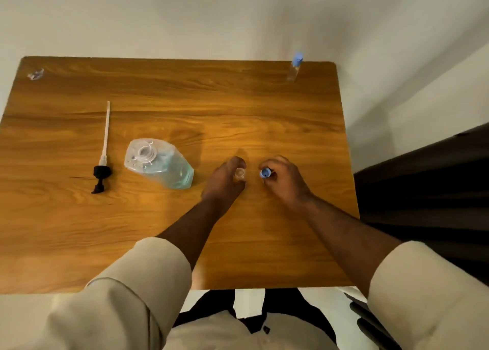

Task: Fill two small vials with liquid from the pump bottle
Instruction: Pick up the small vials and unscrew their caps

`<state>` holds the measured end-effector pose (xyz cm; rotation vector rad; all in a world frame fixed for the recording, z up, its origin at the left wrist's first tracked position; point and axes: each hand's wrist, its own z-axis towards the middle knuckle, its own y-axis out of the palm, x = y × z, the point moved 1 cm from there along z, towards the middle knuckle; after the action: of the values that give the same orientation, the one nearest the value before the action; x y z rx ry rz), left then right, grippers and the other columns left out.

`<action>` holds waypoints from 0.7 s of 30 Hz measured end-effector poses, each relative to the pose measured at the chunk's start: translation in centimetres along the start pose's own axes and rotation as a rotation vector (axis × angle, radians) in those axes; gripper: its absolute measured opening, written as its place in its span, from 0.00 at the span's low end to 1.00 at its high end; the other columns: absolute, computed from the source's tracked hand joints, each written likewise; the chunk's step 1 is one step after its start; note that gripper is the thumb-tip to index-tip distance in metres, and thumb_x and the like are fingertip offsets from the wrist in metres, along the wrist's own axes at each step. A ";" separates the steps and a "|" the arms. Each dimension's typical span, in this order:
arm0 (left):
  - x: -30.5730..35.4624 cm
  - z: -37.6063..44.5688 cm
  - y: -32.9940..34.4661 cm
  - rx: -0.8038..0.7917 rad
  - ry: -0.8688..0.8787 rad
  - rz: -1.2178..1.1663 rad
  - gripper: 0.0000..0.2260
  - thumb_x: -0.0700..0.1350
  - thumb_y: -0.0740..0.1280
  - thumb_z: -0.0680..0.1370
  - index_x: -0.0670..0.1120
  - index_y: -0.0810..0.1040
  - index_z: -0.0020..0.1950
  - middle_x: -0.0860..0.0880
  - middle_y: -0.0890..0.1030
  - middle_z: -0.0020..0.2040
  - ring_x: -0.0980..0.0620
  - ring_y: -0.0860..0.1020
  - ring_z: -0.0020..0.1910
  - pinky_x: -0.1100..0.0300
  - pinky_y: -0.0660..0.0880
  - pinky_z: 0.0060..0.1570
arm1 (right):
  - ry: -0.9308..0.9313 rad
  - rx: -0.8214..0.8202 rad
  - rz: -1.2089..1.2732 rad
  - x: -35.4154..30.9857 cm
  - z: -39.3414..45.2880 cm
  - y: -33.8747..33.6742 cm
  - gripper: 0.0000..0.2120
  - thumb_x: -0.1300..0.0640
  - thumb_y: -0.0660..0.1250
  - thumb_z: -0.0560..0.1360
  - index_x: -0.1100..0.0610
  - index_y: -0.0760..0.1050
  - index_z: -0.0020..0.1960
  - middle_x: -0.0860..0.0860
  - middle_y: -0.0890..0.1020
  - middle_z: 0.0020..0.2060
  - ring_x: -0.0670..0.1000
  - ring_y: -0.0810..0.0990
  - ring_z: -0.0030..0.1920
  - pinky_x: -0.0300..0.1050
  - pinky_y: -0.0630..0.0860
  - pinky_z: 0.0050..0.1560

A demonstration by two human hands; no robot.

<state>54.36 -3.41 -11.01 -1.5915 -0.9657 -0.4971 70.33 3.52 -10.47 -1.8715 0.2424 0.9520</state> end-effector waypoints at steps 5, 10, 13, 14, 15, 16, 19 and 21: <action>0.5 0.3 0.7 0.009 -0.013 0.005 0.12 0.40 0.69 0.73 0.48 0.73 0.54 0.46 0.81 0.48 0.46 0.78 0.45 0.52 0.75 0.43 | -0.009 -0.042 -0.082 0.9 0.3 1.0 0.14 0.68 0.69 0.70 0.59 0.78 0.54 0.55 0.78 0.52 0.53 0.76 0.54 0.43 0.73 0.53; 0.9 0.0 0.4 -0.005 -0.084 -0.060 0.26 0.41 0.74 0.70 0.51 0.69 0.65 0.47 0.80 0.52 0.47 0.78 0.52 0.54 0.76 0.49 | 0.022 -0.065 -0.092 0.2 0.3 0.6 0.20 0.66 0.69 0.72 0.57 0.74 0.63 0.54 0.76 0.59 0.54 0.72 0.62 0.49 0.72 0.62; 1.5 -0.5 -0.5 -0.048 -0.090 -0.198 0.46 0.49 0.81 0.63 0.56 0.58 0.75 0.48 0.74 0.64 0.53 0.73 0.61 0.56 0.73 0.56 | 0.070 -0.101 -0.126 0.1 0.2 -0.3 0.30 0.61 0.73 0.71 0.53 0.67 0.70 0.53 0.72 0.65 0.54 0.68 0.66 0.50 0.70 0.65; 1.9 -0.6 -0.9 -0.047 -0.082 -0.224 0.50 0.52 0.81 0.61 0.56 0.56 0.76 0.48 0.71 0.67 0.54 0.70 0.63 0.56 0.73 0.57 | 0.090 -0.119 -0.143 0.2 0.1 -1.0 0.33 0.59 0.74 0.69 0.51 0.65 0.71 0.53 0.71 0.66 0.54 0.67 0.67 0.50 0.69 0.66; 2.4 -0.8 -1.4 -0.039 -0.076 -0.236 0.51 0.56 0.81 0.60 0.57 0.55 0.76 0.49 0.70 0.68 0.54 0.69 0.64 0.55 0.72 0.58 | 0.110 -0.142 -0.156 0.4 0.0 -1.7 0.36 0.58 0.75 0.68 0.50 0.64 0.72 0.53 0.70 0.67 0.54 0.66 0.68 0.50 0.69 0.66; 3.0 -0.8 -2.0 -0.023 -0.072 -0.241 0.50 0.59 0.80 0.61 0.58 0.55 0.75 0.50 0.70 0.68 0.54 0.69 0.64 0.55 0.72 0.57 | 0.133 -0.169 -0.157 0.6 0.0 -2.7 0.38 0.58 0.76 0.67 0.49 0.63 0.72 0.52 0.69 0.68 0.54 0.66 0.68 0.51 0.68 0.67; 4.9 0.5 -3.6 0.078 -0.032 -0.227 0.38 0.65 0.73 0.67 0.58 0.62 0.73 0.52 0.74 0.61 0.53 0.74 0.58 0.58 0.74 0.54 | 0.209 -0.305 -0.139 1.5 0.7 -5.8 0.42 0.56 0.78 0.64 0.48 0.62 0.73 0.53 0.66 0.71 0.54 0.66 0.69 0.51 0.68 0.68; 6.0 2.7 -4.2 0.114 -0.006 -0.142 0.34 0.63 0.71 0.70 0.54 0.65 0.72 0.50 0.76 0.59 0.53 0.75 0.55 0.61 0.73 0.48 | 0.223 -0.383 -0.193 2.0 1.7 -7.6 0.42 0.54 0.78 0.65 0.48 0.61 0.73 0.53 0.65 0.72 0.55 0.66 0.69 0.49 0.67 0.67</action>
<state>53.93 1.07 -4.65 -1.4297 -1.0984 -0.5259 74.94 9.13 -7.09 -2.3092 0.0082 0.6912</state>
